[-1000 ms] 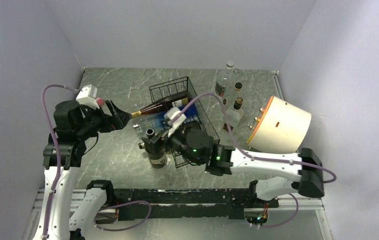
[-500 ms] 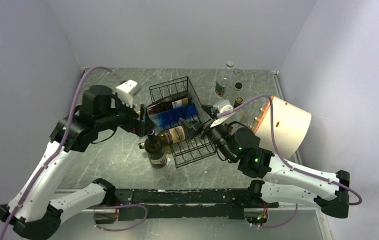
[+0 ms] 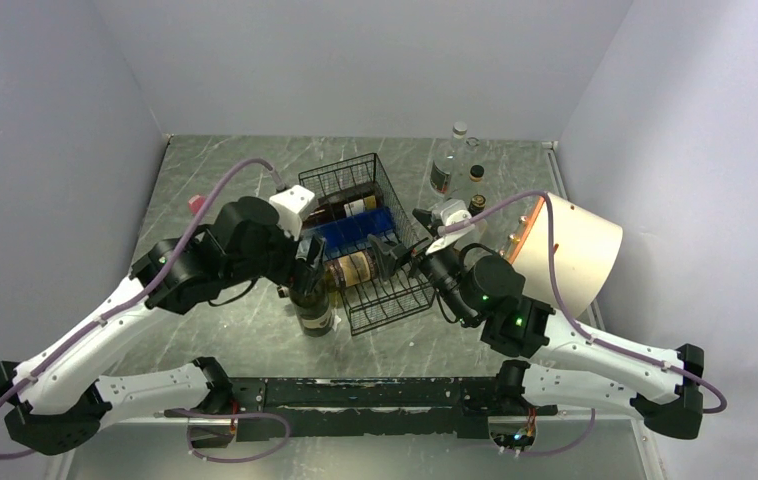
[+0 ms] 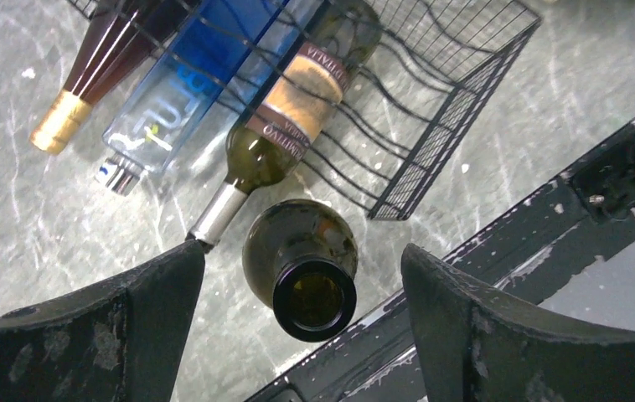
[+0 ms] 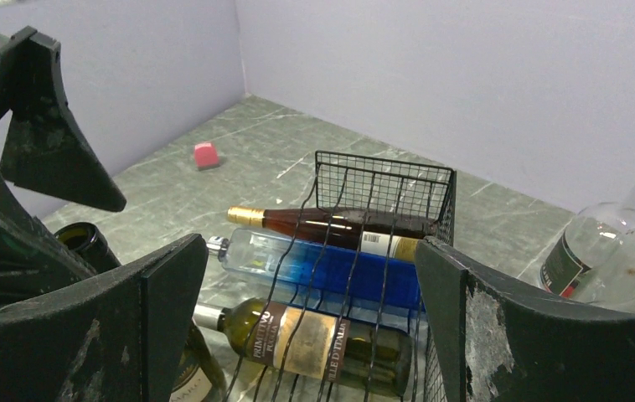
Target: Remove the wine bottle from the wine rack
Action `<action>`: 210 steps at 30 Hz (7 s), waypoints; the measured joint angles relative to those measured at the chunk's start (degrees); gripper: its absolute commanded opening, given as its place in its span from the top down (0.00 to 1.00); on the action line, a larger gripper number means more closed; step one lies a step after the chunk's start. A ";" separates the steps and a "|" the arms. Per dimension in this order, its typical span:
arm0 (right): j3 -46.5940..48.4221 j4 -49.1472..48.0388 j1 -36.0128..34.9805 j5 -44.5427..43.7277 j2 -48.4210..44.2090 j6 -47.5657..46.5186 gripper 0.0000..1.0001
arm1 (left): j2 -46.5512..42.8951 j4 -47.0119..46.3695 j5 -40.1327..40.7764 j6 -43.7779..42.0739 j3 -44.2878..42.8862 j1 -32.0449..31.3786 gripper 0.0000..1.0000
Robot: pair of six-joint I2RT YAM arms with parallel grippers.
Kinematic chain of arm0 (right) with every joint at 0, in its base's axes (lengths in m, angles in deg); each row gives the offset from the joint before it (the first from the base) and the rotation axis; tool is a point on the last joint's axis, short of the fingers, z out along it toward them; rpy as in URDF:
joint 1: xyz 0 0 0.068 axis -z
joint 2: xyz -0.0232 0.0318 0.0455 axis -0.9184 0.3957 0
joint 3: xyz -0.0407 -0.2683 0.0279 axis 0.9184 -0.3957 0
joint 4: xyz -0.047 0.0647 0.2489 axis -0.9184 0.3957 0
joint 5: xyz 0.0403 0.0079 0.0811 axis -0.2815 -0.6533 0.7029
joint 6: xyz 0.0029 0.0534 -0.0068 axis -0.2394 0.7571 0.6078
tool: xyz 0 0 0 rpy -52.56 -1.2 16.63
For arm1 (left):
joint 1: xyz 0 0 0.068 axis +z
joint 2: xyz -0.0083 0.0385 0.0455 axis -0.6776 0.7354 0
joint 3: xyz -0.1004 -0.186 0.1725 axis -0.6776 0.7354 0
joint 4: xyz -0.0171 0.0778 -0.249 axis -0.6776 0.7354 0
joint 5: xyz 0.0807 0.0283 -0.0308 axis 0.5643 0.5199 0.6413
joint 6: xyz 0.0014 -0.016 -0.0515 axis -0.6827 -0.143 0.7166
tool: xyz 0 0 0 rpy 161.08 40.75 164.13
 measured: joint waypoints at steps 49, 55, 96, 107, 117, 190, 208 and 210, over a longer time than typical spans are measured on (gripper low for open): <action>-0.02 5.29 0.00 1.38 1.79 1.62 0.00 | 6.49 16.92 24.15 15.80 -1.36 14.91 0.93; 0.00 6.67 0.00 2.21 2.62 2.75 0.00 | 9.42 8.02 24.02 6.14 -3.63 33.18 0.93; 5.22 7.96 0.04 8.07 11.85 7.76 0.00 | 36.94 -24.35 -2.97 -5.14 -14.71 52.94 0.93; 5.22 8.07 0.04 8.74 12.31 7.74 0.00 | 38.71 -25.90 -3.32 -6.99 -16.06 53.31 0.81; 5.22 8.33 0.04 8.98 12.31 9.14 0.00 | 38.71 -25.83 -2.45 -7.23 -16.06 53.31 0.61; 38.14 21.64 -10.80 -8.96 73.11 -28.87 0.03 | 24.24 -29.49 -13.60 -5.88 -10.32 50.93 0.11; 34.16 5.97 -9.44 -10.10 76.74 -46.25 0.47 | 24.65 -29.53 -15.61 -5.38 -10.32 50.93 0.11; 34.18 5.01 -9.42 -10.64 77.46 -47.28 0.54 | 25.00 -29.53 -15.69 -5.25 -10.32 50.93 0.11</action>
